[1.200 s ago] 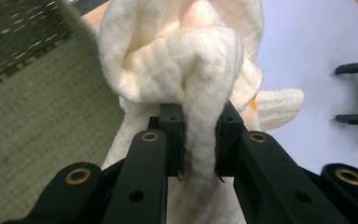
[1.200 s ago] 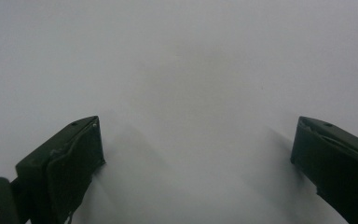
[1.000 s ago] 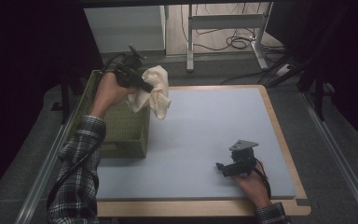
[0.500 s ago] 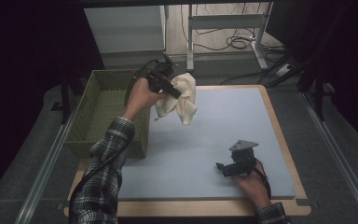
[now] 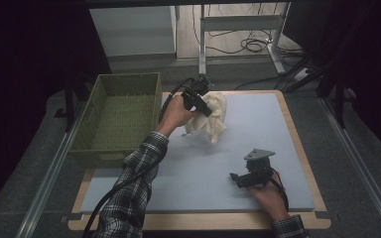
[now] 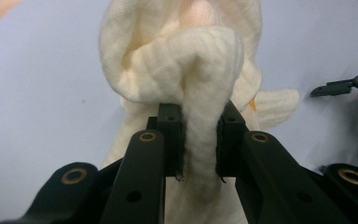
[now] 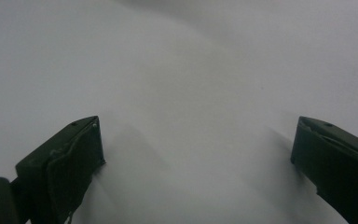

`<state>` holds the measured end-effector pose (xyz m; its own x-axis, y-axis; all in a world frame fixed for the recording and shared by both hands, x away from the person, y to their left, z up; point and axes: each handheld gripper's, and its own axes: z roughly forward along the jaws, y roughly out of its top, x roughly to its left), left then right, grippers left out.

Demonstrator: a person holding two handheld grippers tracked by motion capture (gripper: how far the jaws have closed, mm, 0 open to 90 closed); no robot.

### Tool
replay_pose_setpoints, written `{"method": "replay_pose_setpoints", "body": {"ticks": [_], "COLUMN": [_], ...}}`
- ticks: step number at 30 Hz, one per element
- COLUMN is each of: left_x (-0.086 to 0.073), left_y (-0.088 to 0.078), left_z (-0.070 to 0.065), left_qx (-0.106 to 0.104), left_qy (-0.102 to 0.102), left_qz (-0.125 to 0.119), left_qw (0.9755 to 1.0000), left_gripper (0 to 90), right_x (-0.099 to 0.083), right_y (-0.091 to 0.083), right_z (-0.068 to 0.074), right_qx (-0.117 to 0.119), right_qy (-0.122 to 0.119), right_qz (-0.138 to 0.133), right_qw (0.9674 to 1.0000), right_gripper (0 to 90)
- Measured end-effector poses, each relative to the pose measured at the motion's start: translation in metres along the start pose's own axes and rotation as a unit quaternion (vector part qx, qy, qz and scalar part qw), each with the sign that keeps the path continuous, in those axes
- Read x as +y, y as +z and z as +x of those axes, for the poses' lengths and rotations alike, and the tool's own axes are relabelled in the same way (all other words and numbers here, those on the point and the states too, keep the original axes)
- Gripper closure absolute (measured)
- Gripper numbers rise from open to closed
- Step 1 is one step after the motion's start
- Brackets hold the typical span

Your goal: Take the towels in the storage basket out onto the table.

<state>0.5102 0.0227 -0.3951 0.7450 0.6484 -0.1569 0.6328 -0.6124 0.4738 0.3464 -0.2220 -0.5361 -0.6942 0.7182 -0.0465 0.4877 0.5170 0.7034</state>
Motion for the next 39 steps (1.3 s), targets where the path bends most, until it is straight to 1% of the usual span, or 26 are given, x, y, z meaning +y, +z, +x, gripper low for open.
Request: {"method": "replay_pose_setpoints", "body": {"ticks": [5, 6, 8, 9, 10, 13, 14, 15, 16, 17, 18, 20, 22, 23, 24, 27, 29, 30, 31, 32, 33, 34, 35, 36, 38, 39], "left_x": [0.001, -0.001, -0.002, -0.002, -0.005, -0.010, -0.011, -0.011, -0.013, -0.015, -0.016, -0.018, -0.020, -0.023, -0.023, -0.029, -0.037, -0.037, -0.041, -0.045, -0.049, -0.057, -0.057, -0.061, -0.071, -0.076], "left_y": [0.028, 0.038, 0.049, 0.049, 0.059, 0.073, 0.076, 0.076, 0.080, 0.083, 0.084, 0.083, 0.078, 0.071, 0.071, 0.060, 0.052, 0.052, 0.049, 0.047, 0.045, 0.042, 0.042, 0.041, 0.039, 0.039], "left_z": [0.000, 0.000, 0.001, 0.001, 0.002, 0.004, 0.004, 0.004, 0.005, 0.004, 0.005, 0.004, 0.002, 0.000, 0.000, -0.005, -0.010, -0.010, -0.013, -0.015, -0.017, -0.021, -0.021, -0.023, -0.028, -0.030], "left_qx": [0.002, 0.001, 0.003, 0.003, 0.003, 0.002, 0.001, 0.001, -0.001, -0.003, -0.003, 0.001, 0.006, 0.010, 0.010, 0.021, 0.023, 0.023, 0.023, 0.022, 0.018, 0.011, 0.011, 0.008, 0.007, 0.010], "left_qy": [-0.005, -0.006, -0.006, -0.006, -0.008, -0.010, -0.010, -0.010, -0.012, -0.013, -0.012, -0.009, -0.002, 0.004, 0.004, 0.016, 0.019, 0.019, 0.018, 0.019, 0.021, 0.023, 0.023, 0.024, 0.027, 0.032], "left_qz": [0.005, 0.008, 0.010, 0.010, 0.011, 0.011, 0.010, 0.010, 0.008, 0.002, 0.001, -0.004, -0.015, -0.022, -0.022, -0.030, -0.037, -0.037, -0.042, -0.045, -0.048, -0.059, -0.059, -0.062, -0.069, -0.072], "left_qw": [1.0000, 1.0000, 0.9999, 0.9999, 0.9999, 0.9999, 0.9999, 0.9999, 0.9999, 0.9999, 0.9999, 0.9999, 0.9999, 0.9997, 0.9997, 0.9992, 0.9989, 0.9989, 0.9987, 0.9986, 0.9984, 0.9980, 0.9980, 0.9977, 0.9972, 0.9969], "left_gripper": [76.5, 76.4, 76.4, 76.3, 75.9, 74.8, 73.2, 69.6, 69.6, 62.2, 55.3, 41.9, 34.1, 28.1, 27.8, 25.4, 25.6, 26.1, 28.0, 28.0, 30.9, 38.1, 40.2, 40.2, 47.2, 53.1], "right_x": [0.000, 0.000, 0.000, 0.000, 0.000, 0.000, 0.000, 0.000, 0.000, 0.000, 0.000, 0.000, 0.000, 0.000, 0.000, 0.000, 0.000, 0.000, 0.000, 0.000, 0.000, -0.002, -0.002, -0.002, -0.002, 0.000], "right_y": [0.000, 0.000, 0.000, 0.000, 0.000, 0.000, 0.000, 0.000, 0.000, 0.000, 0.000, 0.000, 0.000, 0.000, 0.000, 0.000, -0.001, -0.001, -0.001, -0.001, -0.002, -0.006, -0.006, -0.007, -0.011, -0.013], "right_z": [0.000, 0.000, 0.000, 0.000, 0.000, 0.000, 0.000, 0.000, 0.000, 0.000, 0.000, 0.000, 0.000, 0.000, 0.000, 0.000, -0.001, -0.001, -0.001, -0.001, -0.001, -0.004, -0.004, -0.006, -0.009, -0.012], "right_qx": [0.001, 0.000, 0.000, 0.000, 0.000, 0.000, 0.000, 0.000, 0.000, 0.000, -0.001, -0.001, -0.001, -0.001, -0.001, 0.002, 0.002, 0.002, 0.001, 0.001, 0.001, 0.005, 0.005, 0.005, 0.009, 0.015], "right_qy": [0.002, 0.002, 0.001, 0.001, 0.002, 0.002, 0.003, 0.003, 0.002, 0.003, 0.002, 0.002, 0.002, 0.002, 0.002, 0.004, 0.005, 0.005, 0.005, 0.005, 0.005, -0.001, -0.001, -0.002, -0.003, -0.005], "right_qz": [0.000, 0.001, 0.000, 0.000, 0.000, 0.000, -0.001, -0.001, 0.000, 0.000, -0.001, -0.001, 0.000, -0.001, -0.001, 0.000, 0.000, 0.000, -0.002, -0.002, -0.004, -0.013, -0.013, -0.015, -0.013, -0.008], "right_qw": [1.0000, 1.0000, 1.0000, 1.0000, 1.0000, 1.0000, 1.0000, 1.0000, 1.0000, 1.0000, 1.0000, 1.0000, 1.0000, 1.0000, 1.0000, 1.0000, 1.0000, 1.0000, 1.0000, 1.0000, 1.0000, 0.9999, 0.9999, 0.9999, 0.9999, 0.9998], "right_gripper": [2.3, 2.4, 2.4, 2.4, 2.4, 2.4, 2.4, 2.4, 2.4, 2.3, 2.4, 2.4, 2.4, 2.4, 2.4, 2.5, 3.0, 3.0, 5.7, 5.7, 9.3, 21.4, 21.4, 25.3, 38.6, 47.4]}}
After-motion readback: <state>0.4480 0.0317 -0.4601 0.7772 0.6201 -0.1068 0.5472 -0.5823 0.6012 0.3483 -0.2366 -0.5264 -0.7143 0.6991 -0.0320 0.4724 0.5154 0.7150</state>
